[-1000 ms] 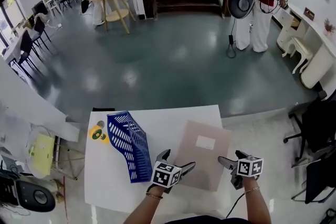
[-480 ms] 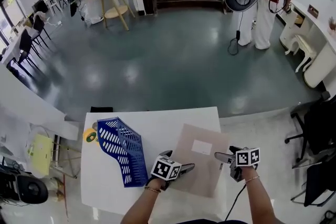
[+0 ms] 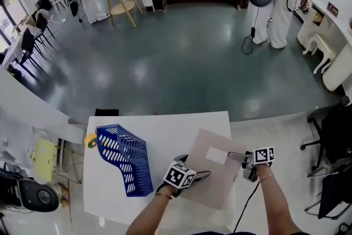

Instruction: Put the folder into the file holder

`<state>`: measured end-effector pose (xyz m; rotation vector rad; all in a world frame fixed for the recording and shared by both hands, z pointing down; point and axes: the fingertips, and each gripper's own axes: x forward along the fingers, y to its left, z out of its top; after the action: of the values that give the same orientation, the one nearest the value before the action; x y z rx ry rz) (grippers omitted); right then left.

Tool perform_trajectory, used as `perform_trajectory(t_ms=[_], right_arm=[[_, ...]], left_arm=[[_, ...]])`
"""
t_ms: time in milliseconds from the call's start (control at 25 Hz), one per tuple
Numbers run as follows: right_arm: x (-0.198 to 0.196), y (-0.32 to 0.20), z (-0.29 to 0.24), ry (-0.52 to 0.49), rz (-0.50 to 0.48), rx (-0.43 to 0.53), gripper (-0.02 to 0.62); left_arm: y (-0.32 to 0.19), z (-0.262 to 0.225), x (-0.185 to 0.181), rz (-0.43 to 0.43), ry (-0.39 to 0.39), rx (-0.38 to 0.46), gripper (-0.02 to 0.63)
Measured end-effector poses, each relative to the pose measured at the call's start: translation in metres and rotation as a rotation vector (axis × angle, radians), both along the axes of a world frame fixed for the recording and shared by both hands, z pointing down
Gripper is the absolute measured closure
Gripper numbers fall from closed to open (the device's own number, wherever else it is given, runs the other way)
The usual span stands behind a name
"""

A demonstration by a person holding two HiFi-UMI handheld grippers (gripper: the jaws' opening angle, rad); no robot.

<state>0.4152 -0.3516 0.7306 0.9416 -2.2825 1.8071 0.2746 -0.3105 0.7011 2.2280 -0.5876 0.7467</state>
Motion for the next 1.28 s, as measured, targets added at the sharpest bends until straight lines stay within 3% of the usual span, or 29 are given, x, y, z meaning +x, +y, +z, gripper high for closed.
perform_trajectory(t_ms=[120, 440, 560, 600, 1040, 1160, 1280], right_arm=[[0.01, -0.007, 0.003, -0.146, 0.06, -0.025, 0.075], [0.014, -0.02, -0.013, -0.41, 0.07, 0.053, 0.092], [0.017, -0.017, -0.017, -0.395, 0.092, 0.07, 0.241], [0.019, -0.016, -0.018, -0.384, 0.099, 0.069, 0.253], [0.022, 0.022, -0.08, -0.277, 0.16, 0.127, 0.308], [0.01, 0.037, -0.11, -0.218, 0.174, 0.189, 0.311], [-0.007, 0.054, -0.157, -0.109, 0.169, 0.317, 0.318]], left_arm=[[-0.001, 0.0, 0.009, 0.011, 0.014, 0.002, 0.056], [-0.001, 0.002, 0.021, 0.023, 0.005, 0.007, 0.057], [0.002, 0.003, 0.022, 0.033, -0.002, 0.019, 0.056], [0.002, 0.002, 0.023, 0.038, 0.002, 0.025, 0.057], [0.03, -0.03, 0.024, 0.106, 0.078, 0.099, 0.057], [0.039, -0.048, 0.014, 0.114, 0.112, 0.112, 0.057], [0.05, -0.075, -0.002, 0.145, 0.148, 0.169, 0.057]])
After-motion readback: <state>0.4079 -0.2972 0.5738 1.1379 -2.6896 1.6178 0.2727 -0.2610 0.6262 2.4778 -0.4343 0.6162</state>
